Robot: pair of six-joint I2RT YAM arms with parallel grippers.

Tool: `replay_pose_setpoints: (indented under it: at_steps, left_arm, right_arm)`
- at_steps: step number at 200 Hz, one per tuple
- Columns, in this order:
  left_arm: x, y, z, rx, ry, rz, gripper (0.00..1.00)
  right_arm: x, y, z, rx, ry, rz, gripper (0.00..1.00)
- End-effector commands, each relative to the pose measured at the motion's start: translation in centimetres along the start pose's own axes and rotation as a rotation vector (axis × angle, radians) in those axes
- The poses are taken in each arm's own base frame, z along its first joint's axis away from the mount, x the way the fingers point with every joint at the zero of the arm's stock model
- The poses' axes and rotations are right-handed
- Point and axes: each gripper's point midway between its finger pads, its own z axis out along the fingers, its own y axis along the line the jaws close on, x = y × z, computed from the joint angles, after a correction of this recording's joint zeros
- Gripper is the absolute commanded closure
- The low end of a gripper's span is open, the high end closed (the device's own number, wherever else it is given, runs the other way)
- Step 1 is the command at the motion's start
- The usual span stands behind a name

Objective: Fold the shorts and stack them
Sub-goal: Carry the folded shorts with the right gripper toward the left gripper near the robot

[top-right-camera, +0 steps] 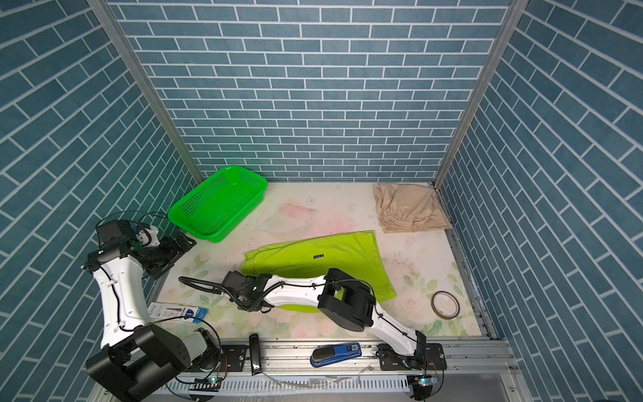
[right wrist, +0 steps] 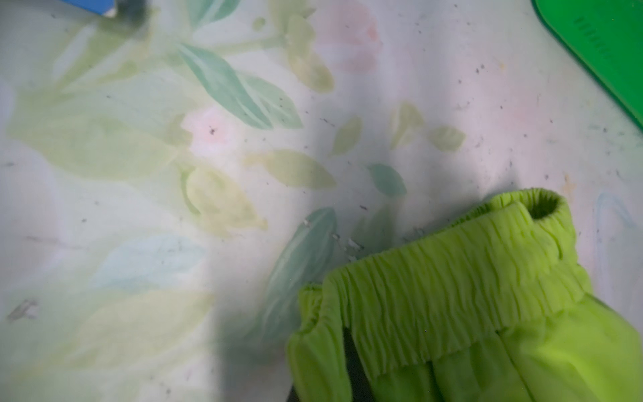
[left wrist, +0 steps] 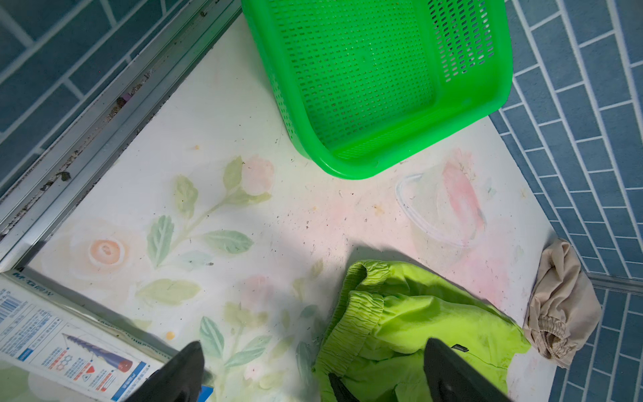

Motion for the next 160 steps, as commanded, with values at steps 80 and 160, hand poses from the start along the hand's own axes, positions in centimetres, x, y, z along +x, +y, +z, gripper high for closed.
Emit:
replay_pose_setpoints:
  at_steps: [80,160]
  left_arm:
    - [5.8,-3.7,3.2,0.335,0.166,-0.220,0.00]
    - [10.9,-6.6,9.8,0.393,0.328,-0.240,0.00]
  right_arm:
    - [-4.8,-6.0,-7.7,0.045,-0.540,0.307,1.00]
    - [-4.7,-5.2,-6.5,0.050,-0.519,0.251,1.00]
